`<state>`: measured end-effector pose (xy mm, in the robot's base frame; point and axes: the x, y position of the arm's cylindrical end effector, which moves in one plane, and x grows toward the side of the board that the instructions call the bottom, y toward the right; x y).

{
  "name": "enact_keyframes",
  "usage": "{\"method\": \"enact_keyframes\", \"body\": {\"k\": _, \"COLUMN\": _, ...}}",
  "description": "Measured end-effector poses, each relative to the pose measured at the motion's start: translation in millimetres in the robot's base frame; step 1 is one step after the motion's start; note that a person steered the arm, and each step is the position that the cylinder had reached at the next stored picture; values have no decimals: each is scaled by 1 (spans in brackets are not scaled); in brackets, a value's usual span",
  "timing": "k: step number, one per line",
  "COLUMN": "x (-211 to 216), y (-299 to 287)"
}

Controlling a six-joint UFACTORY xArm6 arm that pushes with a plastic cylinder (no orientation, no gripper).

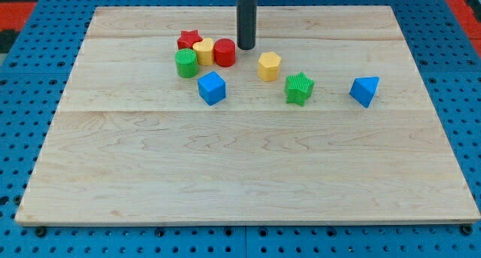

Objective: Push yellow hexagon closer to the group of blocks

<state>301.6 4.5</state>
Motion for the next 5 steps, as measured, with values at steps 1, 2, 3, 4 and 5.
{"method": "enact_keyframes", "body": {"k": 1, "x": 12, "y": -2}}
{"method": "enact_keyframes", "body": {"k": 2, "x": 13, "y": -11}}
{"method": "enact_keyframes", "body": {"k": 3, "x": 7, "y": -6}}
{"method": "enact_keyframes", "body": {"k": 4, "x": 8, "y": 105}}
{"method": "enact_keyframes", "body": {"k": 5, "x": 33, "y": 148}}
